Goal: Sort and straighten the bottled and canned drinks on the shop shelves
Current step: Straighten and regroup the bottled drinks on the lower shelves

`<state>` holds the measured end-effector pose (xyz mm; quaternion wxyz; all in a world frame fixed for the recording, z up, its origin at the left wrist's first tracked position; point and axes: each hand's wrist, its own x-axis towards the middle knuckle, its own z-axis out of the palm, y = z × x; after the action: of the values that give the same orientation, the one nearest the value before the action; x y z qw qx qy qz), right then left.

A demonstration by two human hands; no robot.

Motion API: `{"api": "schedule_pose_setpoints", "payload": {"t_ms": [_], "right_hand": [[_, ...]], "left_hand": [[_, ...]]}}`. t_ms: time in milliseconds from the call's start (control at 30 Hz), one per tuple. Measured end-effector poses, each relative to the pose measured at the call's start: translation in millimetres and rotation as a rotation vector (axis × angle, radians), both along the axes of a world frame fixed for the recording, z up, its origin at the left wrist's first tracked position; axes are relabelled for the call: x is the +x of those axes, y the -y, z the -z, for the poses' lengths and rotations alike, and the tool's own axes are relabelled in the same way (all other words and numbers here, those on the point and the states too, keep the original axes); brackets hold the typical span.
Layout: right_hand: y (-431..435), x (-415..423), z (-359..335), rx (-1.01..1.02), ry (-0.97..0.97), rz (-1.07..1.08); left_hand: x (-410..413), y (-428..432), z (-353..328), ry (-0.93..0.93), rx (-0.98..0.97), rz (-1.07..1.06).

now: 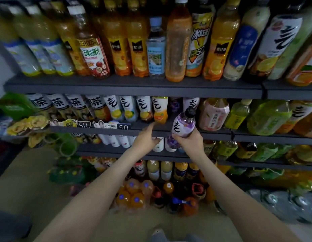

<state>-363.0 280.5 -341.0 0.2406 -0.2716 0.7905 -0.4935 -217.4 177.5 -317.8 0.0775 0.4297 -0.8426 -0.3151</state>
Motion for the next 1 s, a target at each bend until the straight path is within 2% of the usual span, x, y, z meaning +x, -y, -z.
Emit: {"api": "schedule_pose_setpoints", "payload": {"t_ms": [100,433,700,1000], "right_hand": [[12,-7,10,0.004,0.000,0.051],[82,-25,34,-0.048,-0.211,0.116],[118,-30,33,0.050,-0.408,0.159],[112,-19,55,-0.027,-0.322,0.197]], "left_hand": [[10,8,6,0.012,-0.042,-0.027],[4,57,50,-0.061,-0.213,-0.154],[-32,72,79,-0.142,-0.257,-0.241],[-45,68,83,-0.180,-0.272,-0.309]]}}
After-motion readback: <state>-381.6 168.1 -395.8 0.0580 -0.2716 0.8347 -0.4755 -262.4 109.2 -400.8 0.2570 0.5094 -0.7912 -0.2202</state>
